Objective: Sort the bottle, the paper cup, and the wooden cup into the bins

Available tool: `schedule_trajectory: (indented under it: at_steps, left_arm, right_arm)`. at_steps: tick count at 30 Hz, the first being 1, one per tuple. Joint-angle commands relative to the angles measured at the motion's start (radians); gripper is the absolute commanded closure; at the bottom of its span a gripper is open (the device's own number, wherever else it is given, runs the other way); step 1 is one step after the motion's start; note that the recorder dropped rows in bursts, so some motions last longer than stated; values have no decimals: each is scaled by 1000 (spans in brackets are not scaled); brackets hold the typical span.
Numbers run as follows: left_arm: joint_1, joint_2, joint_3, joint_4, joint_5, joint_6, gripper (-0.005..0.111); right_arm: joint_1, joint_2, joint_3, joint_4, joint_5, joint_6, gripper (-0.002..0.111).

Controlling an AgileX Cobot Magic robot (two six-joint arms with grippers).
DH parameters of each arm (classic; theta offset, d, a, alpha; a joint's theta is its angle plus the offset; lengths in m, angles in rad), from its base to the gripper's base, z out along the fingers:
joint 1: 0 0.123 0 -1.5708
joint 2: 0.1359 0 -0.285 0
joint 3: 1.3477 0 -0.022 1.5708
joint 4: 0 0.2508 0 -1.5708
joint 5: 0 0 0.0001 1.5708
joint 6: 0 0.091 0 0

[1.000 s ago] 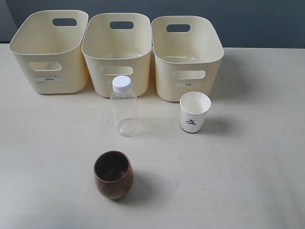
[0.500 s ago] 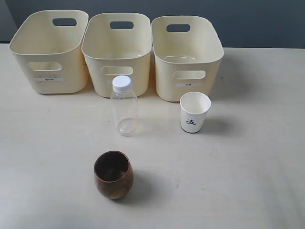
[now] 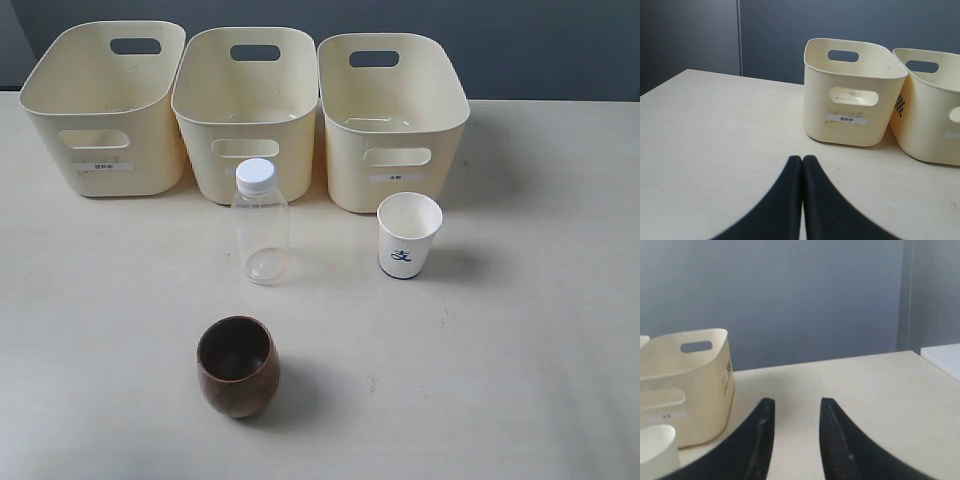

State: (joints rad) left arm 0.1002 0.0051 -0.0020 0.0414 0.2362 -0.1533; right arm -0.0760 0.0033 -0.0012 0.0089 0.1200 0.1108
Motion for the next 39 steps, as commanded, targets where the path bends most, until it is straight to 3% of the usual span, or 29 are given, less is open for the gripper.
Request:
schedule_trajectory:
  at_steps: [1, 5, 9, 31, 39]
  left_arm:
    - [-3, -5, 2, 1, -5, -1, 107]
    - [-3, -5, 2, 1, -5, -1, 107]
    - [-3, -5, 2, 1, -5, -1, 107]
    - [-3, -5, 2, 1, -5, -1, 107]
    - [-3, -5, 2, 1, -5, -1, 107]
  right_arm:
    - [-4, -3, 1, 195, -82, 5, 77]
    - [-4, -3, 1, 400, -74, 15, 77]
    - [-4, -3, 1, 468, -70, 15, 77]
    - [-4, -3, 1, 407, -163, 13, 77]
    - [-4, 27, -166, 304, -114, 13, 77]
